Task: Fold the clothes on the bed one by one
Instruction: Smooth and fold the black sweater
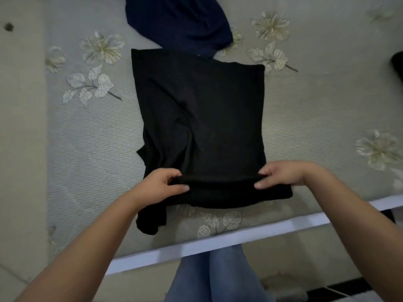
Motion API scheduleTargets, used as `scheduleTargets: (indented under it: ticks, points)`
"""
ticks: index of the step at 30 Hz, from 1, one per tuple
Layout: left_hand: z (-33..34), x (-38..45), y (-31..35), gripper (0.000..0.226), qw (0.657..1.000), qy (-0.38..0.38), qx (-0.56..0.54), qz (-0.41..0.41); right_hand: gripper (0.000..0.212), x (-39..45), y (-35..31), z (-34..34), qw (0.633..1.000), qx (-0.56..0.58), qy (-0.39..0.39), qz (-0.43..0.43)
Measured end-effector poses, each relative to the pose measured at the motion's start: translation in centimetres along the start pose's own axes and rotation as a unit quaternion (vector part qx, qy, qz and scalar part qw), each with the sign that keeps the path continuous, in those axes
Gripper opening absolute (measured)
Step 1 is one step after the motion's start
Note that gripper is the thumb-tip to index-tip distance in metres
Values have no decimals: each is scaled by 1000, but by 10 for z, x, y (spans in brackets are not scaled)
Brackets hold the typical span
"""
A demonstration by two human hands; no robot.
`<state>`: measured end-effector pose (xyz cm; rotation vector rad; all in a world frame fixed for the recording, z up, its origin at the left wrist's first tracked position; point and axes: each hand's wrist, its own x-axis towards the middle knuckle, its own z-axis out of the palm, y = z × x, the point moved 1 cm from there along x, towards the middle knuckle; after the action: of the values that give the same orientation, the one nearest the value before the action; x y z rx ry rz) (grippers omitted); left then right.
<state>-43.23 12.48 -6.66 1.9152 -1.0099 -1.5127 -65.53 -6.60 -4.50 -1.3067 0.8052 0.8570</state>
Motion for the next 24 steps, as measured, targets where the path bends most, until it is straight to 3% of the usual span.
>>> scheduleTargets:
  ticks: [3,5,7,9,12,15,17,20,22,24]
  points:
    - [-17,17,2,18,985,167,36,13,19,22,6,-25,959,165,230,-6]
    - [-18,27,-2,25,959,254,126,-23,33,40,17,-36,918,178,350,54]
    - [-5,31,-14,27,951,256,166,-58,40,53,26,-32,905,106,393,123]
    - [24,28,-27,29,961,169,214,-40,48,60,35,-25,891,-47,423,156]
    - [65,21,-51,51,953,43,299,-9,58,61,37,-11,855,-283,420,112]
    - [74,18,-70,70,928,84,357,-64,68,69,35,-2,837,-426,338,66]
    - [73,18,-77,68,908,110,393,-95,64,77,29,2,847,-440,294,41]
    - [72,16,-84,66,875,88,461,-122,54,91,18,2,878,-354,320,44]
    - [74,14,-90,67,857,59,494,-132,58,100,12,5,887,-330,319,41]
    - [77,10,-94,50,846,60,516,-121,64,109,12,11,892,-340,294,40]
